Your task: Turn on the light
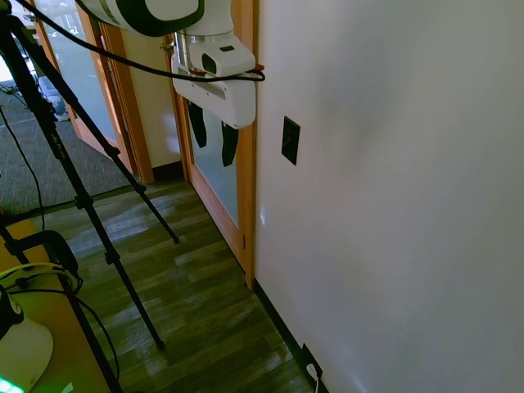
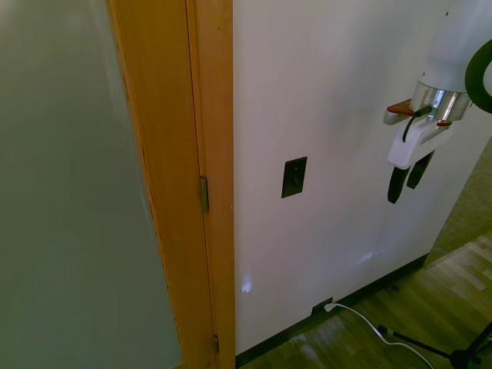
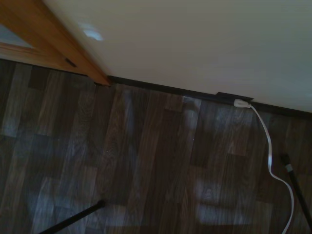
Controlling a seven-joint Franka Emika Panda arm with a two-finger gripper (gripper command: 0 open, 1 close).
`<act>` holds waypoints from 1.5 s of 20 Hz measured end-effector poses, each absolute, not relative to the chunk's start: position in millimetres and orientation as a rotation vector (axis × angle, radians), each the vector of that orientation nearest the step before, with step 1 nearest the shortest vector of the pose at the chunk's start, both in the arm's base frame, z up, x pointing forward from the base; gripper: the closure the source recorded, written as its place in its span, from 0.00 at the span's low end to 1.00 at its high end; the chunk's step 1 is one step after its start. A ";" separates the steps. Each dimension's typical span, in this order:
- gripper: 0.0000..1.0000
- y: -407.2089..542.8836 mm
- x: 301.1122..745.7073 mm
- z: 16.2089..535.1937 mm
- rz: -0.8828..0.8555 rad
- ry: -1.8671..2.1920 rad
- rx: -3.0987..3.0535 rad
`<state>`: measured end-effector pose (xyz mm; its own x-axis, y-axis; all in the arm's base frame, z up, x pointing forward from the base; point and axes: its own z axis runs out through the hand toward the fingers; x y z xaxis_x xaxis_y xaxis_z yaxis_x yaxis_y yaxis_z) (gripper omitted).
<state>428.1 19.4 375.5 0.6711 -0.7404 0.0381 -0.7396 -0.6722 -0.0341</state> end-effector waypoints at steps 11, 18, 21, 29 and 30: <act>0.00 30.0 504.4 333.2 -0.326 1.339 -2.664; 0.00 48.1 569.8 309.2 -0.486 1.344 -2.591; 0.00 42.6 597.1 299.2 -0.511 1.389 -2.578; 1.00 50.3 611.1 292.6 -0.526 1.400 -2.573; 1.00 52.2 611.2 291.8 -0.526 1.396 -2.575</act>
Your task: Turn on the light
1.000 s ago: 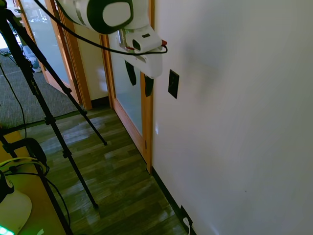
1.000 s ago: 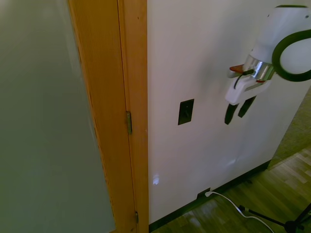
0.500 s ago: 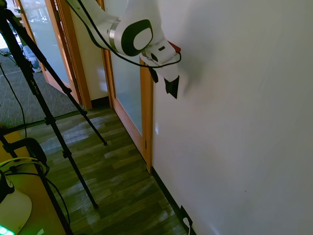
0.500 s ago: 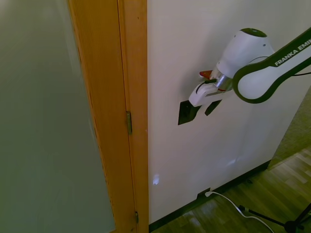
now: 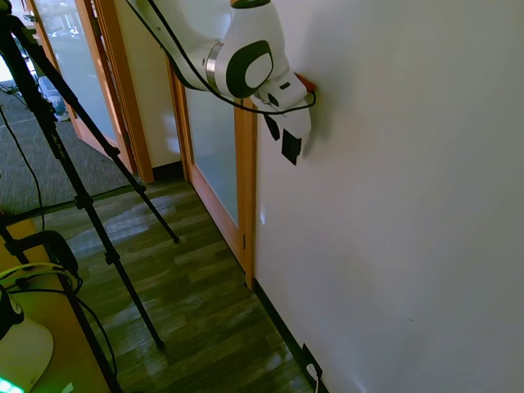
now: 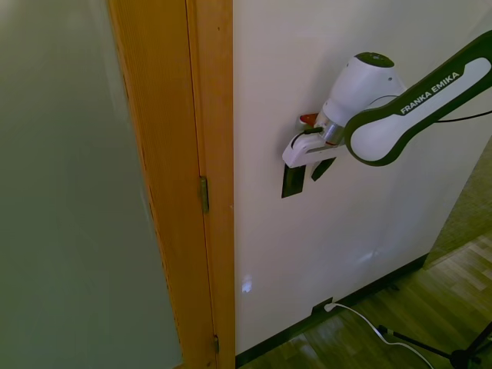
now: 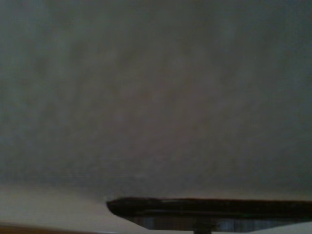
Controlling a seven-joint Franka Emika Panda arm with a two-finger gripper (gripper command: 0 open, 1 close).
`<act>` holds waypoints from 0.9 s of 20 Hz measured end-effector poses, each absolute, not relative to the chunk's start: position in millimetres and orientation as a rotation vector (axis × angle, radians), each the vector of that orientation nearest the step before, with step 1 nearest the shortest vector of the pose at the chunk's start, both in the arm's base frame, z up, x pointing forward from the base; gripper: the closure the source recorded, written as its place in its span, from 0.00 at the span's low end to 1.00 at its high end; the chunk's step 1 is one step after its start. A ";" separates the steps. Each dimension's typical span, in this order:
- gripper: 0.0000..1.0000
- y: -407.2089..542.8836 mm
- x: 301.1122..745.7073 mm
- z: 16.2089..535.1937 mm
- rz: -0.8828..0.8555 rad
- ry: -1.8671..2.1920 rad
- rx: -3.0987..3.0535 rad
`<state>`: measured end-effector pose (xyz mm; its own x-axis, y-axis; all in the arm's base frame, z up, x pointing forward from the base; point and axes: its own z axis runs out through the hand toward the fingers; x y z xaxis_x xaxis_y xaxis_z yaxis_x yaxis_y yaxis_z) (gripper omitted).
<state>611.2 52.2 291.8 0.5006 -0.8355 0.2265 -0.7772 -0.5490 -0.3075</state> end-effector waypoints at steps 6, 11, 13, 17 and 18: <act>1.00 63.5 614.7 281.4 -0.570 1.376 -2.563; 1.00 61.3 612.6 269.7 -0.621 1.431 -2.547; 1.00 61.3 612.1 265.3 -0.639 1.441 -2.551; 1.00 67.9 606.7 264.0 -0.708 1.437 -2.537; 1.00 70.8 605.5 264.8 -0.727 1.427 -2.533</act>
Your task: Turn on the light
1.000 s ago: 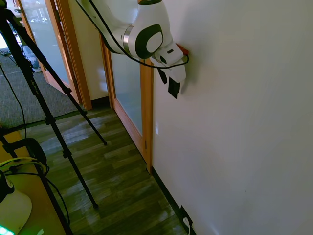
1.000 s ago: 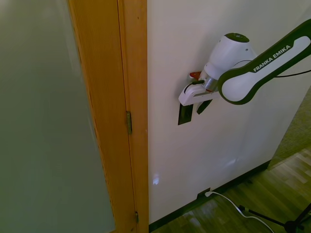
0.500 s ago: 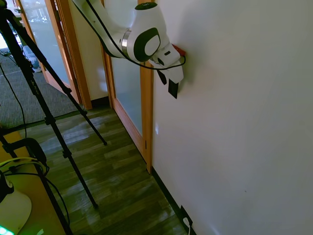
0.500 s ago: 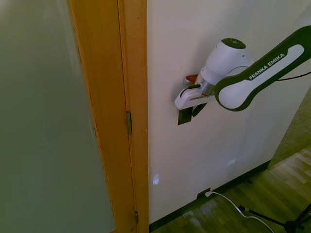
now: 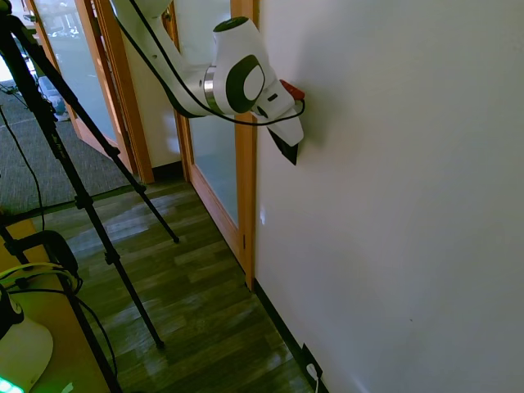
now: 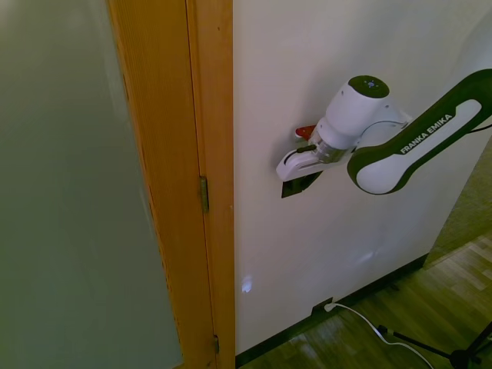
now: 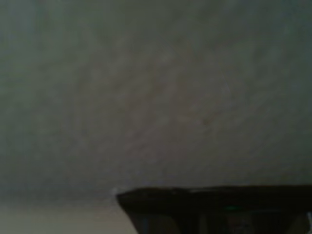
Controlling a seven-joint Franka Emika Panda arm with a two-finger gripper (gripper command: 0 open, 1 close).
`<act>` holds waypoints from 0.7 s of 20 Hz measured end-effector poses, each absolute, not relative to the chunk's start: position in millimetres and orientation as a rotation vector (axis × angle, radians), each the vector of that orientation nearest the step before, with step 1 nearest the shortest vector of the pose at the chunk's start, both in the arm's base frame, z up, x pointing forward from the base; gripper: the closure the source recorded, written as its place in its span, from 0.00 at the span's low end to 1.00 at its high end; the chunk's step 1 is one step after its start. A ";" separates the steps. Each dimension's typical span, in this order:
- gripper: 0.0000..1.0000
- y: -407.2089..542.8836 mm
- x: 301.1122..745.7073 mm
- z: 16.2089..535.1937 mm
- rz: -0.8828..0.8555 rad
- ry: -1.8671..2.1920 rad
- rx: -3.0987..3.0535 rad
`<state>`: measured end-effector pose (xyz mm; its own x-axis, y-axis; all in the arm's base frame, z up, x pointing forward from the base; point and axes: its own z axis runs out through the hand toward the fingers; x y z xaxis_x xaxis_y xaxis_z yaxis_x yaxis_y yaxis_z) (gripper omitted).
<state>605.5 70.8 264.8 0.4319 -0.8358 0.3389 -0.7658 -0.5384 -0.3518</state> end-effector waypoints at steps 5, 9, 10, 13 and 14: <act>1.00 78.4 602.8 268.0 -0.768 1.432 -2.519; 1.00 78.7 599.6 268.7 -0.789 1.438 -2.492; 1.00 78.5 598.8 269.0 -0.797 1.436 -2.487; 1.00 79.7 593.9 272.0 -0.837 1.430 -2.462; 1.00 79.8 591.5 273.9 -0.856 1.425 -2.449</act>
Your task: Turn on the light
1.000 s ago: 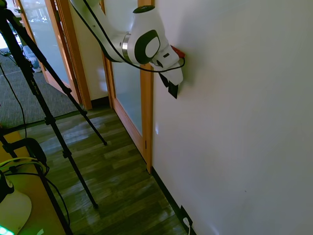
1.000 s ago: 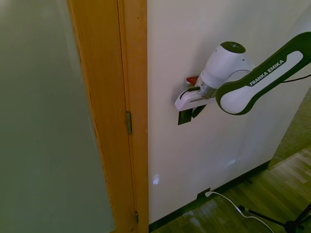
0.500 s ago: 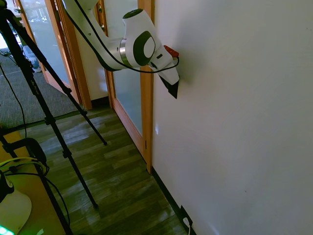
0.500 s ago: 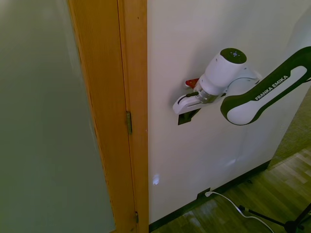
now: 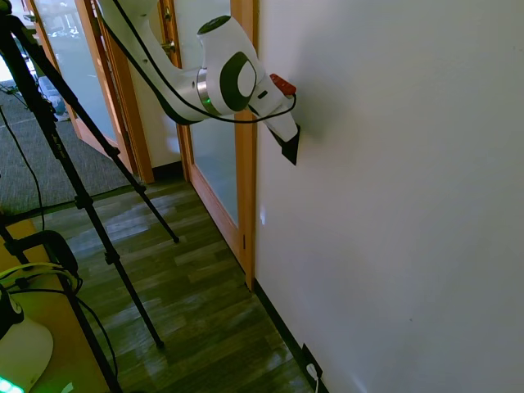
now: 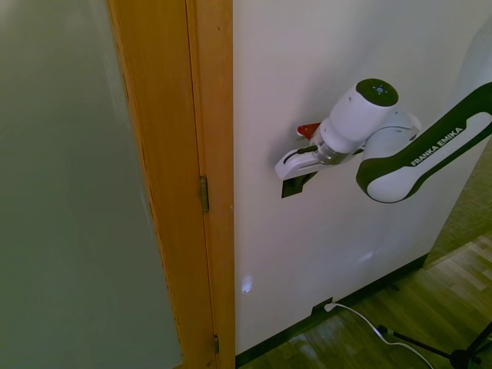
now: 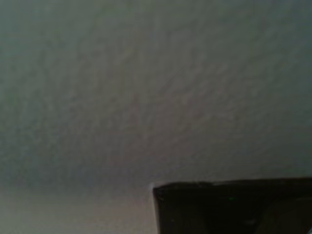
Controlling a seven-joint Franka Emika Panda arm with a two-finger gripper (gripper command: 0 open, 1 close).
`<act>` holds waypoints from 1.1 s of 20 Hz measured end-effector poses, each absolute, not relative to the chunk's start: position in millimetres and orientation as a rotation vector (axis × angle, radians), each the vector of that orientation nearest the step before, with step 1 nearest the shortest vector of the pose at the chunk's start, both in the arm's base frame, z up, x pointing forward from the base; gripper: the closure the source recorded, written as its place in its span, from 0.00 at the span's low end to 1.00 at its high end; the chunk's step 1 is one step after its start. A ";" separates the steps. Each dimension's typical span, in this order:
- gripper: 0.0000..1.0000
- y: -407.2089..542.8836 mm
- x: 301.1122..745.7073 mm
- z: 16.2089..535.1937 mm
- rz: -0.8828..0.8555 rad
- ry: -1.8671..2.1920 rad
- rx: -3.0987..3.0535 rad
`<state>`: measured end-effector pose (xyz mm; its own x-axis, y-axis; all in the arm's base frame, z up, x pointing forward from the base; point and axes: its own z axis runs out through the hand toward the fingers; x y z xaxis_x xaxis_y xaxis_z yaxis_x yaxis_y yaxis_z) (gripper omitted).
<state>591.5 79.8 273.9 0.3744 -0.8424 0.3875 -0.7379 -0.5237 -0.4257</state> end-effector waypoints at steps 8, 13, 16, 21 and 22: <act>0.00 78.4 583.7 277.8 -0.891 1.385 -2.413; 0.00 73.6 579.4 275.4 -0.893 1.358 -2.382; 0.00 71.9 577.3 275.1 -0.898 1.349 -2.368; 0.00 69.5 571.7 276.0 -0.919 1.326 -2.348; 0.00 69.1 570.0 277.3 -0.927 1.317 -2.341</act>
